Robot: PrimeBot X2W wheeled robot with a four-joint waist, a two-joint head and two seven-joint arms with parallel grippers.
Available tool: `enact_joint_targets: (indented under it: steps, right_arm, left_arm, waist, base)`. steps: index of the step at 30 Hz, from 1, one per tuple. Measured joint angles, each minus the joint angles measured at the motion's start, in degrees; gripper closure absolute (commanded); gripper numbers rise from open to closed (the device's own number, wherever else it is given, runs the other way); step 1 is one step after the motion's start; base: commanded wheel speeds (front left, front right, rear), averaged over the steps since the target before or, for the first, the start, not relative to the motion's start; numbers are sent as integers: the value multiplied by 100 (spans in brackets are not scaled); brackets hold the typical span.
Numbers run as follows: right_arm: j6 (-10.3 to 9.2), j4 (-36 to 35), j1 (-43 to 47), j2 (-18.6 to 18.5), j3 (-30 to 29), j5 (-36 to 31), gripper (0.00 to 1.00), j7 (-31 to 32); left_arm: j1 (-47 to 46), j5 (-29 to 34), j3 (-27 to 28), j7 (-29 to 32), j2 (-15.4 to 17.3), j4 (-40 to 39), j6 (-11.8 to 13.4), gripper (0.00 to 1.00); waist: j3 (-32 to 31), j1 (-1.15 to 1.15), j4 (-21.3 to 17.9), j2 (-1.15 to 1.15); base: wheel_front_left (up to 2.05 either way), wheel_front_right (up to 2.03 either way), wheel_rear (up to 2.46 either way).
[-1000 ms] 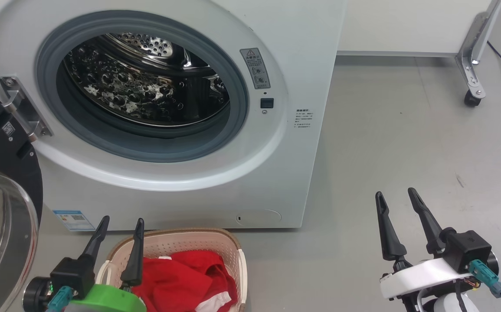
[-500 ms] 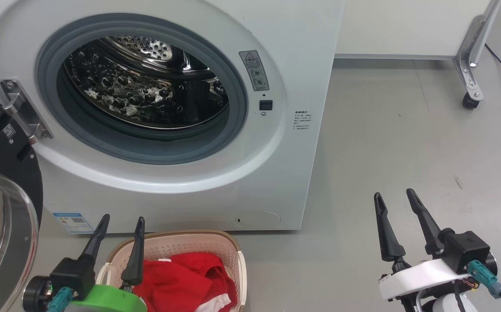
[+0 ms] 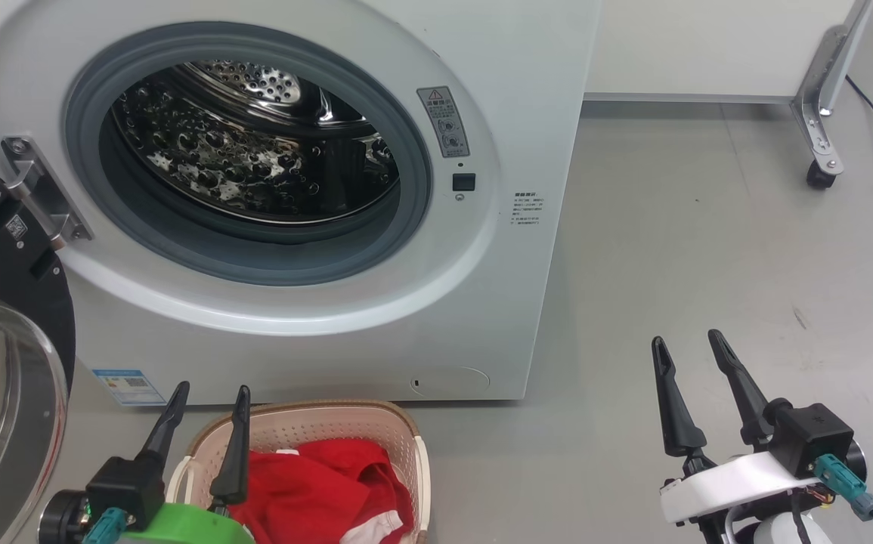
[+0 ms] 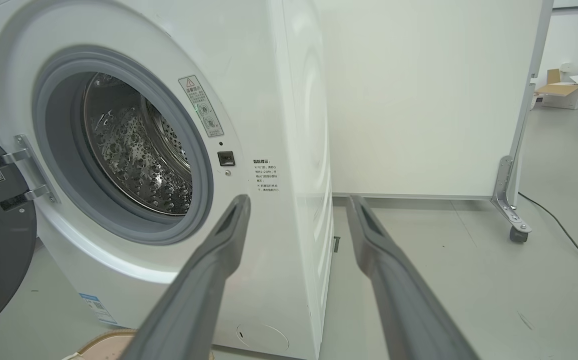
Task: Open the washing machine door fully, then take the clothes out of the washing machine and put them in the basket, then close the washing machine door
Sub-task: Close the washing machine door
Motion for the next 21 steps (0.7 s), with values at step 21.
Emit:
enact_joint_targets:
  steps: [21]
  right_arm:
    - [0, -4, 2, 3, -23, 0, 0, 0]
  left_arm:
    - [1, -38, -41, 0, -3, -22, 1, 0]
  waist:
    - [83, 0, 21, 0]
  base:
    - [-79, 79, 0]
